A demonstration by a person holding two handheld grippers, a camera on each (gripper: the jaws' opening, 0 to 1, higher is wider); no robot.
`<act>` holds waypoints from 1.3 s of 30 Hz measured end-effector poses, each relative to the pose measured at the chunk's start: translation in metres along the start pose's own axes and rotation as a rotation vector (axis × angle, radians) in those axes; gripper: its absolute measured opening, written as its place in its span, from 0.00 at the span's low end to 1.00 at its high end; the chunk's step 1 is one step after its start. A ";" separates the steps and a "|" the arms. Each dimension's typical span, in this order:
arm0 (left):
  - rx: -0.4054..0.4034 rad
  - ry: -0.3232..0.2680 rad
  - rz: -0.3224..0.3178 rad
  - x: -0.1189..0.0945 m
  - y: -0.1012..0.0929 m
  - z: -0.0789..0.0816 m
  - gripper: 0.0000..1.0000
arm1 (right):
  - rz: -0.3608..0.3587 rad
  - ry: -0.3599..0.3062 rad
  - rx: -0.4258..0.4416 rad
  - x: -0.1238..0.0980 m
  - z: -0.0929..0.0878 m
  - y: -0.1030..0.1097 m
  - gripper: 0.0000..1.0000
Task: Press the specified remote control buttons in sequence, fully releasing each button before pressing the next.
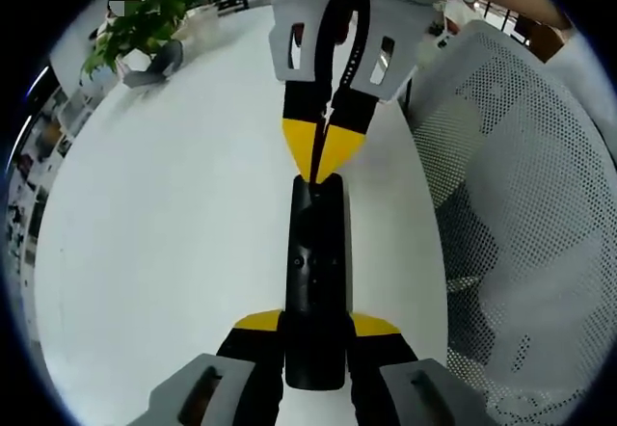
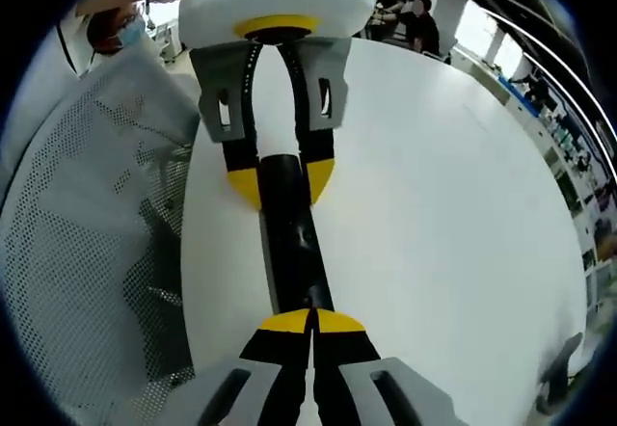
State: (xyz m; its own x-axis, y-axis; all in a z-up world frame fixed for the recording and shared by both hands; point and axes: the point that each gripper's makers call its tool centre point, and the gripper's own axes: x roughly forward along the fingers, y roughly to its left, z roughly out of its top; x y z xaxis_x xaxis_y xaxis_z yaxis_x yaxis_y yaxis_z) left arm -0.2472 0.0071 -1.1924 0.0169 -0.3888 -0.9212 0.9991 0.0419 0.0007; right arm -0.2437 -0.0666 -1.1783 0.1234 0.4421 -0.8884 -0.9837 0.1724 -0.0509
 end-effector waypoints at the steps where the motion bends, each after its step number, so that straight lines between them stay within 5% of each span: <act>1: 0.000 -0.001 0.000 0.000 0.000 0.000 0.24 | 0.004 0.002 0.004 0.000 -0.001 0.000 0.00; 24: -0.001 -0.011 -0.002 0.000 -0.001 0.000 0.24 | -0.027 0.028 -0.039 0.003 -0.004 0.003 0.00; 26: 0.009 -0.009 -0.003 0.000 -0.001 0.000 0.24 | -0.046 0.014 -0.040 0.002 -0.004 0.003 0.00; 32: 0.005 -0.022 0.000 0.000 -0.001 -0.001 0.24 | -0.010 -0.114 0.131 -0.001 0.003 0.007 0.00; 39: 0.006 -0.022 0.003 0.000 -0.001 -0.001 0.24 | -0.002 -0.094 0.099 0.005 0.008 0.006 0.00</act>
State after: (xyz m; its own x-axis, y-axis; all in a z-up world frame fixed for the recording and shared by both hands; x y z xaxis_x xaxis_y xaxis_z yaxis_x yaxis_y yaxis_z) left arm -0.2483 0.0077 -1.1924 0.0206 -0.4085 -0.9125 0.9993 0.0374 0.0058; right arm -0.2481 -0.0561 -1.1792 0.1414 0.5213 -0.8415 -0.9664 0.2569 -0.0033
